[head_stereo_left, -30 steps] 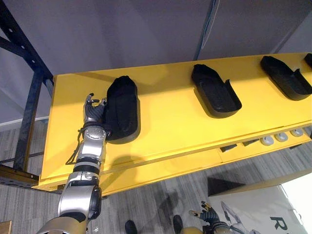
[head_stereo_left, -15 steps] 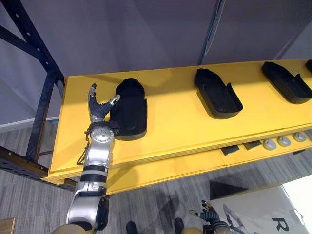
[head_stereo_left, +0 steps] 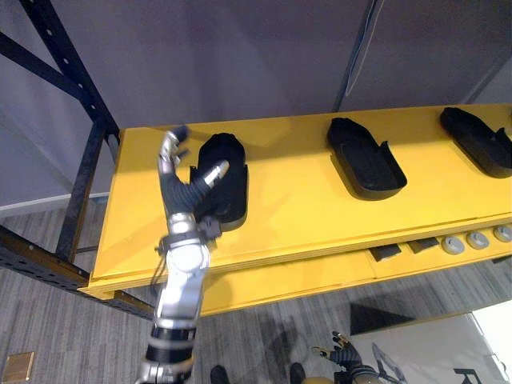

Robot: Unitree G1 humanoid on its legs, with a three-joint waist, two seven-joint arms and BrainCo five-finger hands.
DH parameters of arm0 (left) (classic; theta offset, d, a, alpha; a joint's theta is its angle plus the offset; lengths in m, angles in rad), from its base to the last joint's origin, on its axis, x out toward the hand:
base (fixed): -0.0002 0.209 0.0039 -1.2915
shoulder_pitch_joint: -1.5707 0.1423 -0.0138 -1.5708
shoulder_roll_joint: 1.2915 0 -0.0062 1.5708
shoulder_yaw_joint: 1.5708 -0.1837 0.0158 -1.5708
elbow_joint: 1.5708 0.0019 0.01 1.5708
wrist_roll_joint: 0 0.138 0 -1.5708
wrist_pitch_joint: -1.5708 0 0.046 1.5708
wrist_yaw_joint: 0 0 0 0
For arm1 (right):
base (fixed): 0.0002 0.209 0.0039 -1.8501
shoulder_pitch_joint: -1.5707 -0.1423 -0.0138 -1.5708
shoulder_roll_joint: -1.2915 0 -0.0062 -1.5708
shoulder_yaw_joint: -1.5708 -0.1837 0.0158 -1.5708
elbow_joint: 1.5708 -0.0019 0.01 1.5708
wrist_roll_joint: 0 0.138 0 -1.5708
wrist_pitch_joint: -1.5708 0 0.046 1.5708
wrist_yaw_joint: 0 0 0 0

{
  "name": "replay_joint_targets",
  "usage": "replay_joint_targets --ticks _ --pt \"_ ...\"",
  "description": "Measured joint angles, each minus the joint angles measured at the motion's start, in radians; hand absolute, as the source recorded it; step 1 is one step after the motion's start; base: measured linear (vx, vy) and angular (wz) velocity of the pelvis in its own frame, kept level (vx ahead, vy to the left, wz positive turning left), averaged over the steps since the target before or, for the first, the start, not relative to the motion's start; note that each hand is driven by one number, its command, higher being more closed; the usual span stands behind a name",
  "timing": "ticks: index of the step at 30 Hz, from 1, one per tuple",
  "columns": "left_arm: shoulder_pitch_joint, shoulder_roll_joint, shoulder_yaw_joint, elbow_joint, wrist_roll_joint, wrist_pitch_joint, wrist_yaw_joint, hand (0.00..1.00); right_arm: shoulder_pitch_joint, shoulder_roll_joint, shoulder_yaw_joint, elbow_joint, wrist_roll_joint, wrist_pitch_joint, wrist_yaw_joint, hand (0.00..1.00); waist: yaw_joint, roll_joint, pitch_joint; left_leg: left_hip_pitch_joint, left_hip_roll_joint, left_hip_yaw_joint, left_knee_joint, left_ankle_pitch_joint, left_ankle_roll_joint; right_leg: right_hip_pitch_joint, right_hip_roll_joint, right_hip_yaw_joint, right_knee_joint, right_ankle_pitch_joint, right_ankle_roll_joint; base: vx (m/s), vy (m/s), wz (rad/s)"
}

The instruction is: Walk over and take plastic housings, then place them on the shelf

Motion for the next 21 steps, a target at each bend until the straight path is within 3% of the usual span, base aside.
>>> replay_joint_targets --ticks 3,9,21 --pt "0.153 -0.03 -0.03 -0.034 -0.003 -0.019 -0.032 1.0 0.016 0.0 0.001 -0.001 0.0 0.0 -0.002 0.0 0.029 0.002 -0.01 0.008 0.002 0.0 0.0 -0.005 -0.002 0.008 0.0 -0.002 0.003 -0.005 0.007 -0.05 0.01 0.02" --pt "0.278 -0.042 -0.03 -0.035 -0.045 -0.041 -0.081 1.0 0.046 0.004 0.006 -0.012 0.0 -0.001 -0.012 0.0 0.068 -0.003 -0.034 0.008 0.001 -0.004 -0.001 -0.006 -0.002 0.014 -0.004 -0.01 0.006 -0.011 0.017 -0.01 0.007 0.04" --pt "0.281 -0.077 -0.033 0.146 -0.082 -0.035 -0.136 1.0 0.078 0.023 0.012 -0.049 -0.021 0.017 -0.026 0.0 0.079 -0.013 -0.071 0.031 0.001 -0.001 -0.004 -0.007 0.0 0.04 -0.011 -0.026 0.003 -0.013 0.02 0.0 0.003 0.01"
